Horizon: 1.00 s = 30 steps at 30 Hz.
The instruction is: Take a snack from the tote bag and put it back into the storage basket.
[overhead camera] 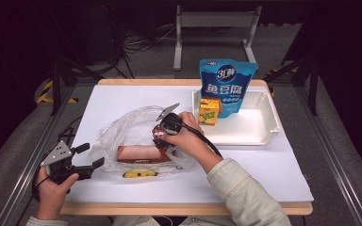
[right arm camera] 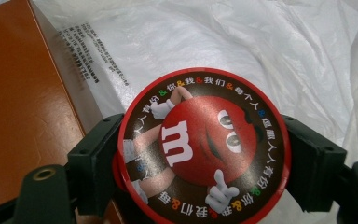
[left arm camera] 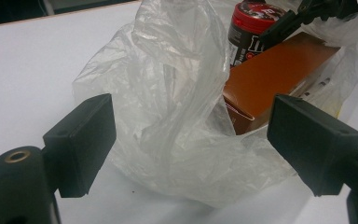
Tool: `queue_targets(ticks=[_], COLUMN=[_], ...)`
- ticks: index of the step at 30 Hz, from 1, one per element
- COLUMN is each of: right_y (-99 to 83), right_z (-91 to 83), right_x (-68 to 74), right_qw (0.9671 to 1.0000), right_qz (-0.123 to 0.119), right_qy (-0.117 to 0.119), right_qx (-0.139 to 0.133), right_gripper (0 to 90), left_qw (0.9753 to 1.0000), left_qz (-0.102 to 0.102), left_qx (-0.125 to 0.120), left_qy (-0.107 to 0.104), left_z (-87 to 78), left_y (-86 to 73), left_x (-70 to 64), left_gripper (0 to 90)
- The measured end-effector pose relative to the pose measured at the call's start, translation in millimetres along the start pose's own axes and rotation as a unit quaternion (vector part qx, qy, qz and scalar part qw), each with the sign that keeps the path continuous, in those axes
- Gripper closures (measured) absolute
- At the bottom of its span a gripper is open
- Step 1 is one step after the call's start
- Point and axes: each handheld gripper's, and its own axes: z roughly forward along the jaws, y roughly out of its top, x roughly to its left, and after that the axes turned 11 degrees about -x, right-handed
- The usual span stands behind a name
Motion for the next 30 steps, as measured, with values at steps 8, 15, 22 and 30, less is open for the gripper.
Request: queue_targets(ticks=[8, 15, 22, 30], right_y=[0.5, 4.3, 12.9, 22.4], right_z=[-0.9, -4.4, -12.9, -21.9], right_x=[0.6, 1.2, 5.6, 9.1], right_qw=[1.0000, 0.9999, 0.9995, 0.9991], right_qz=[-0.004, -0.016, -0.032, -0.037], right_qy=[-0.003, 0.000, 0.001, 0.005], right_qx=[0.001, 0.001, -0.005, -0.019], right_gripper=[23.6, 23.8, 23.9, 23.9], left_qw=[1.0000, 1.0000, 1.0000, 1.0000], left_qz=[0.000, 0.000, 0.000, 0.000], left_qx=[-0.001, -0.002, -0.003, -0.004], left_qy=[-0.001, 0.000, -0.001, 0.000], left_z=[0.1, 0.0, -0.1, -0.2], left_y=[0.0, -0.1, 0.0, 0.0], left_x=[0.3, 0.6, 0.6, 0.7], left_gripper=[16.0, 16.0, 16.1, 16.0])
